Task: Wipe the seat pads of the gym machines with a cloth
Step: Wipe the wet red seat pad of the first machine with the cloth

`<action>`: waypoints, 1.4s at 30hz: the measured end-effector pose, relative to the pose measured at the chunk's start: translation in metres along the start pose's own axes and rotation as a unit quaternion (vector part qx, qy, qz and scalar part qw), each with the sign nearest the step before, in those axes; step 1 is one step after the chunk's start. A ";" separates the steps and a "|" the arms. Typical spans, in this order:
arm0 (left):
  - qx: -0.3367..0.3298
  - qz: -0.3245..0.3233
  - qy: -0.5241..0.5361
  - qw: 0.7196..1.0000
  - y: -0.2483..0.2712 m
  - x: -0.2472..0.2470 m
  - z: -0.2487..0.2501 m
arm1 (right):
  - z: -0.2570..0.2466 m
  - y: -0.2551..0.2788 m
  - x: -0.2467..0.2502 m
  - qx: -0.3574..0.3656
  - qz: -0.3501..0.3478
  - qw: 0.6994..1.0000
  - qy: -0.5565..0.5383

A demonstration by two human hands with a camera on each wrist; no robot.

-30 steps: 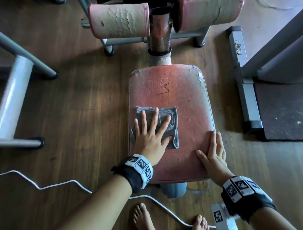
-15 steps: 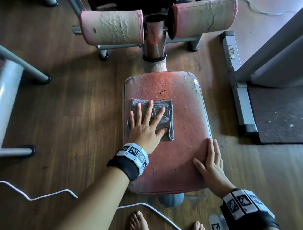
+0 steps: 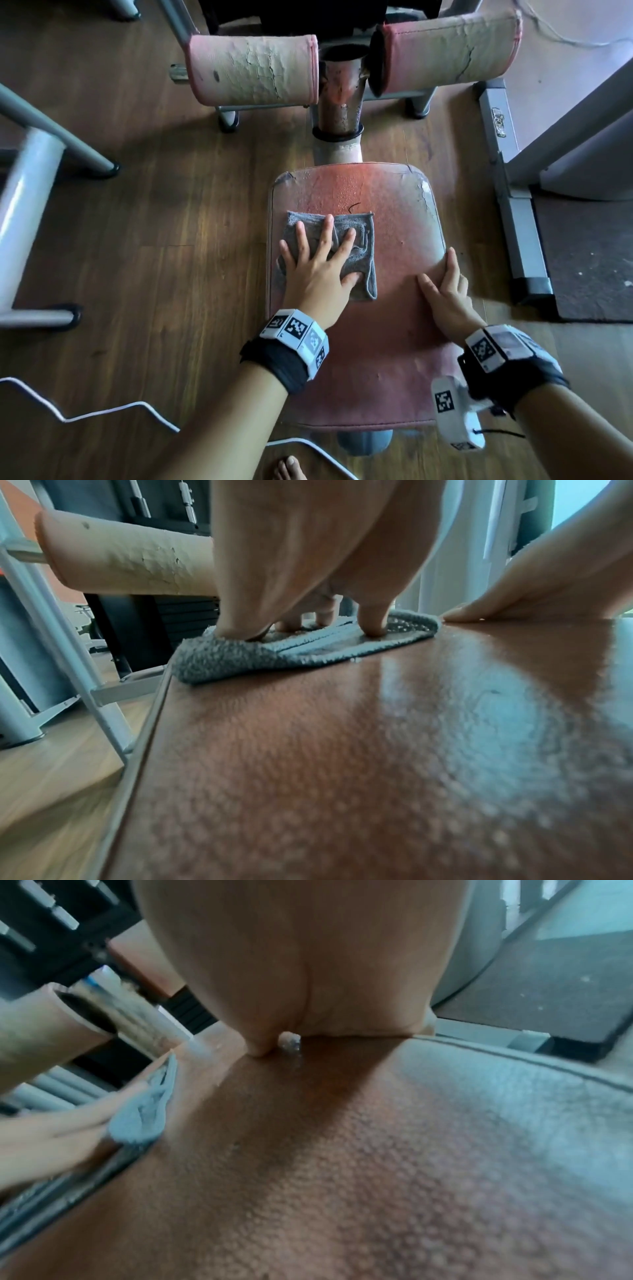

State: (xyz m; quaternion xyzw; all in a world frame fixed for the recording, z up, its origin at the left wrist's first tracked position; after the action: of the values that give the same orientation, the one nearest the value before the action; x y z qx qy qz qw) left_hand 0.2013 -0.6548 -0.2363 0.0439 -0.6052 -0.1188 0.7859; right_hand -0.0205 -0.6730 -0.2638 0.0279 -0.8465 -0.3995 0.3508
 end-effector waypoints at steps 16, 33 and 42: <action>-0.014 -0.014 0.000 1.000 0.002 0.001 0.015 | 0.001 -0.001 -0.002 -0.021 0.012 1.000 0.018; -0.031 -0.019 -0.008 0.999 0.001 -0.004 0.029 | 0.002 -0.003 -0.003 -0.007 0.023 1.000 0.009; -0.007 -0.005 0.010 1.000 -0.016 0.003 0.037 | 0.003 -0.005 -0.003 -0.001 0.022 1.000 0.007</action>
State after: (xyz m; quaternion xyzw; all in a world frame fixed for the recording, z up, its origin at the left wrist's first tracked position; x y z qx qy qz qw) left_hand 0.1646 -0.6682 -0.2274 0.0427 -0.5959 -0.1262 0.7919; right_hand -0.0213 -0.6732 -0.2709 0.0112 -0.8440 -0.3925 0.3653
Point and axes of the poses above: each hand's wrist, its own y-axis away from the middle knuckle, its own x-axis out of the back of the hand, z = x × y, the point moved 3 cm from there along -y, towards the middle knuckle, and after that the axes turned 9 degrees about -x, right-handed, at the moved point
